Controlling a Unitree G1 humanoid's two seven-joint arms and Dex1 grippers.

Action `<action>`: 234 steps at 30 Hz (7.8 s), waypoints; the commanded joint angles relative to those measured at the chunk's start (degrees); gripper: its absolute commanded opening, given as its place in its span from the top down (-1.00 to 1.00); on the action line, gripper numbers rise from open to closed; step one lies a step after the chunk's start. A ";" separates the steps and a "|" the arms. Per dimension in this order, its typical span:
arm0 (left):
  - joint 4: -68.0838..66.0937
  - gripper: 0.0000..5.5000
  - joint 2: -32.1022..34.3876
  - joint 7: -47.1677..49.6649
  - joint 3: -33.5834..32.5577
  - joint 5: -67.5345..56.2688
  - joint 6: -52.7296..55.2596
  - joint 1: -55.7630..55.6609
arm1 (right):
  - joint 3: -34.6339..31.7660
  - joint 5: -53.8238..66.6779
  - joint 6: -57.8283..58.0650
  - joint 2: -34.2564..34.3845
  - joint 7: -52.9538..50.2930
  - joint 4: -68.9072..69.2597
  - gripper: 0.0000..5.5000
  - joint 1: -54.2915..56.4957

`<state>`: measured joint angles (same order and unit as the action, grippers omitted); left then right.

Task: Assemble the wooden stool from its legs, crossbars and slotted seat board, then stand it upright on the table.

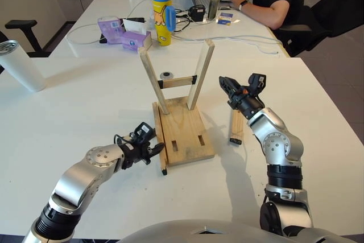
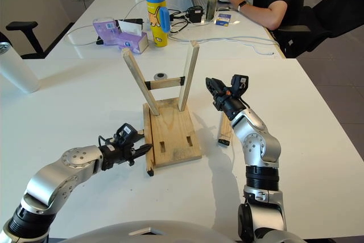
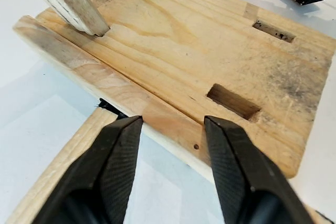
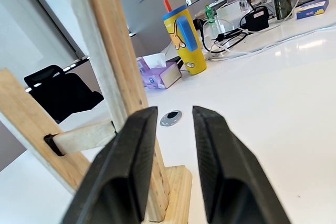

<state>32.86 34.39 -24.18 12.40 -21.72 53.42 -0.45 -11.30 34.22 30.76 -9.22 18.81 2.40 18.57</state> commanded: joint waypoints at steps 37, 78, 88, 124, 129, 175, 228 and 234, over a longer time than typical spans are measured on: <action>-13.03 0.12 -2.38 4.02 -19.55 3.46 1.45 -9.26 | -0.43 -0.29 -0.34 0.80 -0.82 1.53 0.55 -2.01; -13.49 0.61 -6.56 17.75 -17.71 21.10 -17.40 -8.66 | -1.23 3.15 3.01 1.26 -3.65 6.76 0.55 5.65; -9.97 0.61 -3.48 25.67 -15.05 39.73 -50.71 -14.82 | -6.62 28.79 15.95 8.73 -21.90 9.96 0.40 25.61; -18.87 0.61 -6.26 26.93 -3.33 68.23 -59.48 -22.08 | -2.46 46.38 8.72 14.44 -40.86 -3.80 -0.20 37.24; -19.55 0.61 -6.20 26.41 -2.92 68.94 -59.72 -21.78 | -3.12 45.05 7.98 14.95 -41.64 -4.62 0.14 37.42; -4.84 0.29 4.77 -24.33 10.24 17.11 -29.51 -2.89 | -8.27 21.86 -0.63 0.91 -22.24 -8.90 0.62 42.67; -26.76 0.29 -16.71 -2.70 -7.77 11.92 -32.49 -4.97 | -2.67 5.52 8.94 -2.26 -16.33 6.02 0.62 12.08; -26.94 0.29 -17.03 -2.23 -8.28 11.81 -32.61 -5.28 | -1.50 2.07 7.16 -8.46 -7.86 -1.02 0.63 17.43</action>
<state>5.96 17.51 -26.75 4.43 -10.02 20.75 -5.93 -13.38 37.36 38.49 -15.99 8.32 3.57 34.42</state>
